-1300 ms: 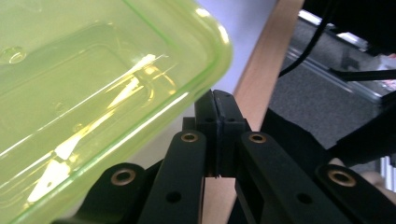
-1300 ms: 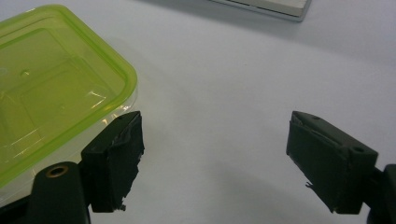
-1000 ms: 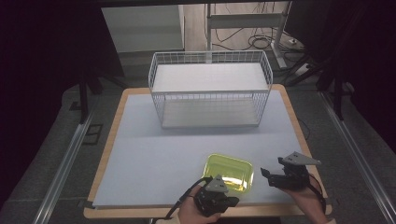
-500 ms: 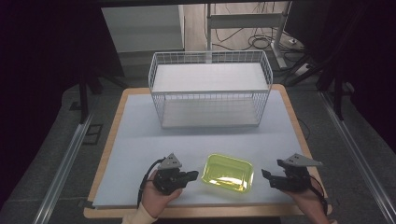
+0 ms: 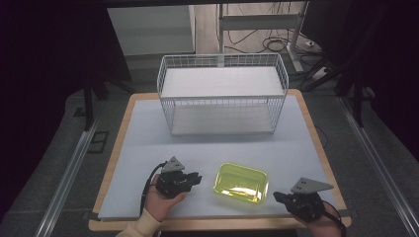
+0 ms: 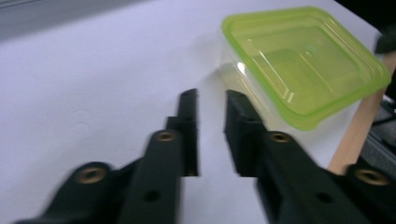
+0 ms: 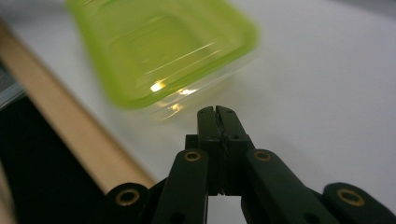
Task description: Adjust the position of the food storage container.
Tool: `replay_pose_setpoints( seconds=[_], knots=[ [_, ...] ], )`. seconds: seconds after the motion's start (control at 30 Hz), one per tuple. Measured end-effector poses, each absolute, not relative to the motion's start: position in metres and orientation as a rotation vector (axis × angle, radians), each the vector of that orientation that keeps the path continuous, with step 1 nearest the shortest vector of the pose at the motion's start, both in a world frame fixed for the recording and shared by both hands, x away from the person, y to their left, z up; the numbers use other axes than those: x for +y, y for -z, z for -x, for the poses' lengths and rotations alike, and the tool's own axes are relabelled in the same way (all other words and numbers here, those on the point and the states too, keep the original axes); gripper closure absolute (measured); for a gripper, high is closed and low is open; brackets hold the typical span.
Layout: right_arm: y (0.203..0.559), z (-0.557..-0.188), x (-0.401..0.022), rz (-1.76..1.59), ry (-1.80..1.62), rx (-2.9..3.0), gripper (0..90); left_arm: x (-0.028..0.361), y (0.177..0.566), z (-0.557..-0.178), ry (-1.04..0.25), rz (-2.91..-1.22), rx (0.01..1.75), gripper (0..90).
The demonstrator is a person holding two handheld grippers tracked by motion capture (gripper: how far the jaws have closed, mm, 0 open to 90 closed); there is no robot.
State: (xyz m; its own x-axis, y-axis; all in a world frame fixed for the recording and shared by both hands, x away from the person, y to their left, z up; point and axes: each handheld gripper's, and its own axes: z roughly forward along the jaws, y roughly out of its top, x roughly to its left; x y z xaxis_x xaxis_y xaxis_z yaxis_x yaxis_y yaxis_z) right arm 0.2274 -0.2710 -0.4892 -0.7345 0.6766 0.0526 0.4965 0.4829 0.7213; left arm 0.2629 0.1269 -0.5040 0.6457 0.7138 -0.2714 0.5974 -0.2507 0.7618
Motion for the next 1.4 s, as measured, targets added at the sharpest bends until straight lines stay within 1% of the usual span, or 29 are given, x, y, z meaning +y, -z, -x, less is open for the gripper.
replay_pose_setpoints(
  seconds=[0.03, 0.07, 0.13, 0.17, 0.4, 0.83, 1.23, 1.4],
  knots=[
    [0.492, -0.220, -0.263, -0.949, -1.088, 2.541, 89.3, 0.130, 0.505, -0.263, -0.186, -1.941, 1.052, 55.2],
    [0.492, -0.220, -0.263, -0.949, -1.088, 2.541, 89.3, 0.130, 0.505, -0.263, -0.186, -1.941, 1.052, 52.9],
    [0.494, -0.215, -0.255, -0.914, -1.075, 2.584, 89.3, 0.133, 0.506, -0.262, -0.196, -1.935, 1.065, 51.3],
    [0.498, -0.211, -0.245, -0.865, -1.056, 2.624, 89.3, 0.135, 0.506, -0.261, -0.205, -1.935, 1.079, 44.1],
    [0.504, -0.215, -0.231, -0.838, -1.063, 2.625, 89.3, 0.139, 0.508, -0.260, -0.209, -1.936, 1.094, 34.0],
    [0.508, -0.217, -0.227, -0.808, -1.047, 2.614, 89.3, 0.137, 0.510, -0.259, -0.199, -1.951, 1.086, 31.4],
    [0.509, -0.248, -0.244, -0.933, -1.057, 2.524, 89.3, 0.135, 0.511, -0.259, -0.199, -1.965, 1.080, 30.7],
    [0.509, -0.251, -0.245, -0.942, -1.077, 2.531, 89.2, 0.134, 0.512, -0.259, -0.198, -1.972, 1.077, 30.5]
  ],
)
